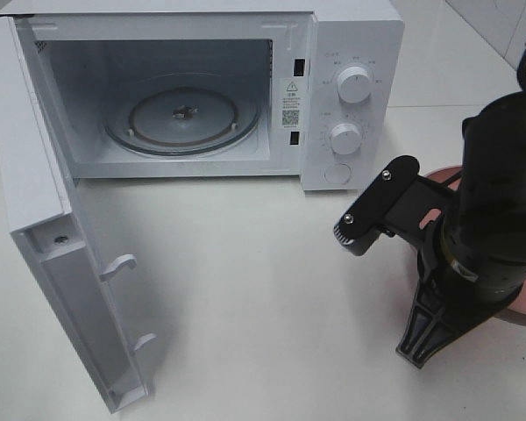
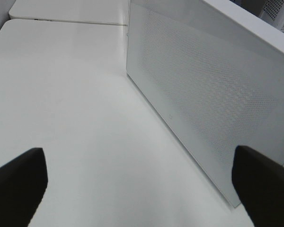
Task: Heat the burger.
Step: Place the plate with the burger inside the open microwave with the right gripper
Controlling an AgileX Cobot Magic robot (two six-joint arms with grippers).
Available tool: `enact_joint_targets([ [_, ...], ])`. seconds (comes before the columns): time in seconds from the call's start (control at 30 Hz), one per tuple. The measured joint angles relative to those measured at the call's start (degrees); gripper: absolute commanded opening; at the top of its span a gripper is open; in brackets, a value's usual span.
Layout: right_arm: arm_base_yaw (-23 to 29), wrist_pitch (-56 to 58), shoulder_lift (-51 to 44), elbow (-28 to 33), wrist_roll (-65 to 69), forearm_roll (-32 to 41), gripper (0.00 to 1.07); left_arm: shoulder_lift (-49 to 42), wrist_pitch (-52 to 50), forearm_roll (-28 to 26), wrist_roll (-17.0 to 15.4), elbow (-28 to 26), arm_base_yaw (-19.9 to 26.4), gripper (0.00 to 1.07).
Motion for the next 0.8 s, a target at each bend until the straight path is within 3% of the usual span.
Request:
enact_joint_targets([
  [0.8, 15.87, 4.53, 0.00, 0.00, 0.00, -2.58, 0.01, 0.00, 0.00, 0.00, 0.00, 0.00, 0.00, 0.98],
])
